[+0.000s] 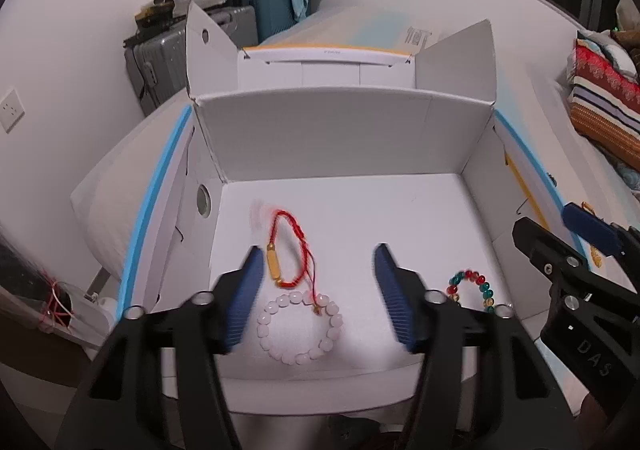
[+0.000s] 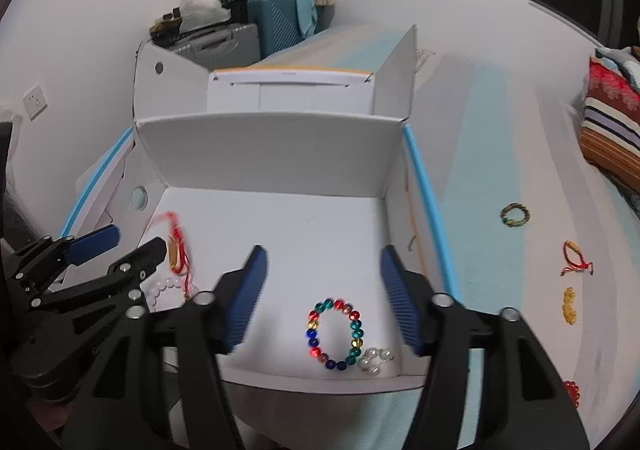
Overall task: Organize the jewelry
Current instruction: 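Move both open tools back over the remaining bracelets on the bed, then grasp the yellow amber beads with the left tool while the right tool grasps the red bead bracelet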
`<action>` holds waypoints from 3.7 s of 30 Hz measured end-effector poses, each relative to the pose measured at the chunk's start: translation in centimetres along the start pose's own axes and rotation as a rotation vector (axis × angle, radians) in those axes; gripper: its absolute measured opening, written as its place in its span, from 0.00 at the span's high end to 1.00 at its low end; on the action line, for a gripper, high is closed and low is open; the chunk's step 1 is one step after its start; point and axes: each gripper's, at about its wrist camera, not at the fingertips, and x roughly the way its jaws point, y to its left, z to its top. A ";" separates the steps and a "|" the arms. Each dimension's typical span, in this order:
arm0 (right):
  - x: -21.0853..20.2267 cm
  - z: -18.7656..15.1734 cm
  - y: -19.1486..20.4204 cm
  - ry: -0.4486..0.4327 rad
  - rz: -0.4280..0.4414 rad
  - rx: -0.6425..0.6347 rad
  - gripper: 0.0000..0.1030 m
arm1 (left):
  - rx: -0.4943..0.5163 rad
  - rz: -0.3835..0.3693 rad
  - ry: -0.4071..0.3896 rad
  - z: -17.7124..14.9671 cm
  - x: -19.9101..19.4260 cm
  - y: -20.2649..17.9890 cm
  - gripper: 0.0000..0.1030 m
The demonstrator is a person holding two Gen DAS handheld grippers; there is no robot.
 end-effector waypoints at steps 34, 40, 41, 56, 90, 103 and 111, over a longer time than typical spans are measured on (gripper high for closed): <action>-11.9 -6.6 -20.2 -0.130 -0.250 0.213 0.07 | 0.158 -0.174 -0.119 -0.3 -5.7 -17.0 0.06; -12.6 -10.0 -25.4 -0.099 -0.305 0.283 0.07 | 0.226 -0.234 -0.106 -1.0 -5.1 -23.3 0.06; -12.6 -10.7 -26.3 -0.090 -0.312 0.294 0.07 | 0.240 -0.247 -0.100 -1.2 -4.9 -24.6 0.06; -7.4 -19.1 -33.4 0.061 -0.360 0.380 0.07 | 0.396 -0.337 0.004 -3.6 1.3 -39.6 0.06; -2.1 -23.0 -31.3 0.162 -0.297 0.265 0.85 | 0.459 -0.301 0.117 -5.6 9.6 -46.1 0.91; -4.1 -22.6 -32.5 0.073 -0.257 0.322 0.88 | 0.440 -0.335 0.099 -5.4 8.1 -45.4 0.91; -5.1 -22.2 -32.9 0.020 -0.252 0.333 0.88 | 0.431 -0.349 0.072 -4.6 7.0 -44.7 0.91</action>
